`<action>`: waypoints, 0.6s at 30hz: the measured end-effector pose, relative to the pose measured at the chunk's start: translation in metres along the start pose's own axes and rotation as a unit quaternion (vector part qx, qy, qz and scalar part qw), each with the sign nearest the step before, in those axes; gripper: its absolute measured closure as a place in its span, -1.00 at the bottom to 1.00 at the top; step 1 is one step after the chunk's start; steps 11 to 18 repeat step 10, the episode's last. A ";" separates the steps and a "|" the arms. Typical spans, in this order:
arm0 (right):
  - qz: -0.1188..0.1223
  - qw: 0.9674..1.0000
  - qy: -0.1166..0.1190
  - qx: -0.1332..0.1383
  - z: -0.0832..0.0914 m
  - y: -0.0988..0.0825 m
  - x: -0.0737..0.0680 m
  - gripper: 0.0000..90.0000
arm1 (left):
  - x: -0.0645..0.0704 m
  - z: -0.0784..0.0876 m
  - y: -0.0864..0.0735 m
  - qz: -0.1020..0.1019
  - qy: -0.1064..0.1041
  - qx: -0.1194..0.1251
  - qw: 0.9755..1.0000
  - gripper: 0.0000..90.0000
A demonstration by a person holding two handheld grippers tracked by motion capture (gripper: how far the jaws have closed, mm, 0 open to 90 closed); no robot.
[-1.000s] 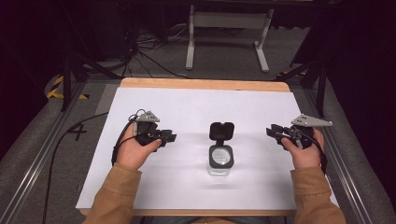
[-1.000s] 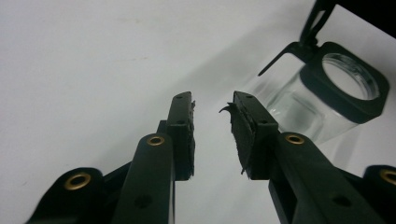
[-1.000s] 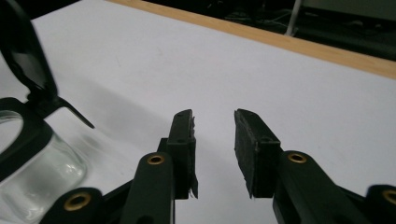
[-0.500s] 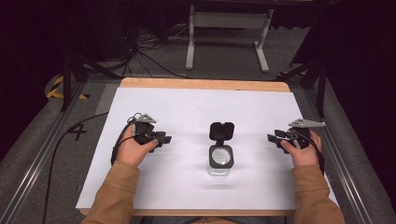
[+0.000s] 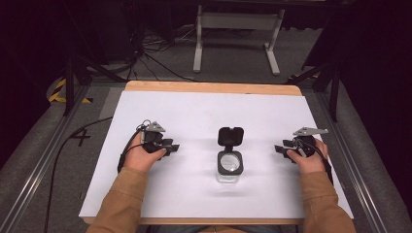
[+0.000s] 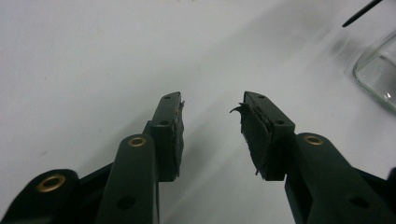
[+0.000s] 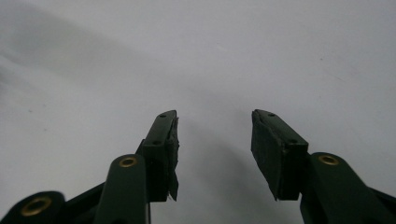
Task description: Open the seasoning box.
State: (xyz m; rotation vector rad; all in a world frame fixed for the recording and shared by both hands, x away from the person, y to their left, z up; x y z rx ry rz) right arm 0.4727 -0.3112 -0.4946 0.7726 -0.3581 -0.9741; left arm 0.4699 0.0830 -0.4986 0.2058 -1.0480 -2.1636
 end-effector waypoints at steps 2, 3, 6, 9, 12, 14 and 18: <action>0.007 1.000 0.001 -0.001 -0.001 -0.001 -0.001 0.15 | 0.004 -0.002 0.000 -0.006 -0.006 -0.003 1.000 0.32; 0.006 1.000 0.002 -0.002 -0.002 -0.002 -0.001 0.15 | 0.005 -0.003 0.000 -0.010 -0.007 -0.005 1.000 0.31; 0.011 1.000 0.002 -0.007 -0.004 -0.004 -0.002 0.14 | 0.007 -0.003 -0.001 -0.010 -0.011 -0.010 1.000 0.30; 0.013 1.000 0.004 -0.004 -0.005 -0.002 -0.004 0.13 | 0.008 -0.002 0.001 -0.007 -0.012 -0.005 1.000 0.28; 0.013 1.000 0.005 0.002 -0.004 -0.001 -0.005 0.13 | 0.008 -0.001 0.002 -0.001 -0.014 -0.002 1.000 0.26; 0.013 1.000 0.005 0.002 -0.004 -0.001 -0.005 0.13 | 0.008 -0.001 0.002 -0.001 -0.014 -0.002 1.000 0.26; 0.013 1.000 0.005 0.002 -0.004 -0.001 -0.005 0.13 | 0.008 -0.001 0.002 -0.001 -0.014 -0.002 1.000 0.26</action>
Point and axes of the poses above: each handheld gripper's, and its own axes: z roughly backward along the jaws, y roughly out of its top, x roughly to its right, the point moved 10 cm from there along -z, roughly forward along the jaws, and after that the axes turned 3 degrees about y, right-handed, at the moved point
